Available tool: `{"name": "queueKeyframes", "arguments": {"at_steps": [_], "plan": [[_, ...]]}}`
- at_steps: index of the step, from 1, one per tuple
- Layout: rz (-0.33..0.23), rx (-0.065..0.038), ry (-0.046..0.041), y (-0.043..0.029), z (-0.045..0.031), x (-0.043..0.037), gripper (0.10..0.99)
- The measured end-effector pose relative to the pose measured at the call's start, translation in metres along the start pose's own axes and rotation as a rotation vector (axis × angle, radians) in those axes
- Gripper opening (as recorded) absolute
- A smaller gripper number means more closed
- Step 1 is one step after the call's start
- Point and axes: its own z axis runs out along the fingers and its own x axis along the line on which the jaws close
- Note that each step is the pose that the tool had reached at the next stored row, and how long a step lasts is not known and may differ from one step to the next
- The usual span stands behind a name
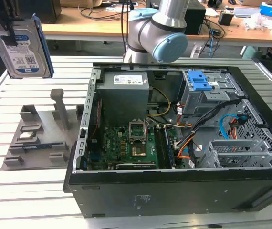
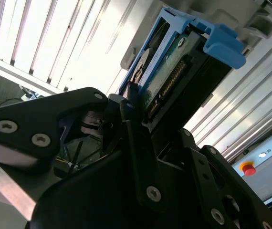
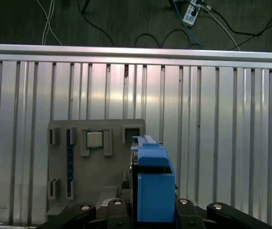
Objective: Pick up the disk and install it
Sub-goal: 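Pick up the disk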
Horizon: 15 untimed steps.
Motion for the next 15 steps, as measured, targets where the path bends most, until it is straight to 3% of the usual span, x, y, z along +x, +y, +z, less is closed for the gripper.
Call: {"name": "queueKeyframes", "arguments": {"at_steps": [7, 12, 15], "plan": [[0.000, 0.000, 0.0000, 0.0003, -0.0078, -0.0012, 0.361], [0.000, 0.000, 0.0000, 0.0008, -0.0195, -0.0023, 0.361], [0.000, 0.000, 0.0000, 0.0008, -0.0201, -0.0024, 0.361]]}}
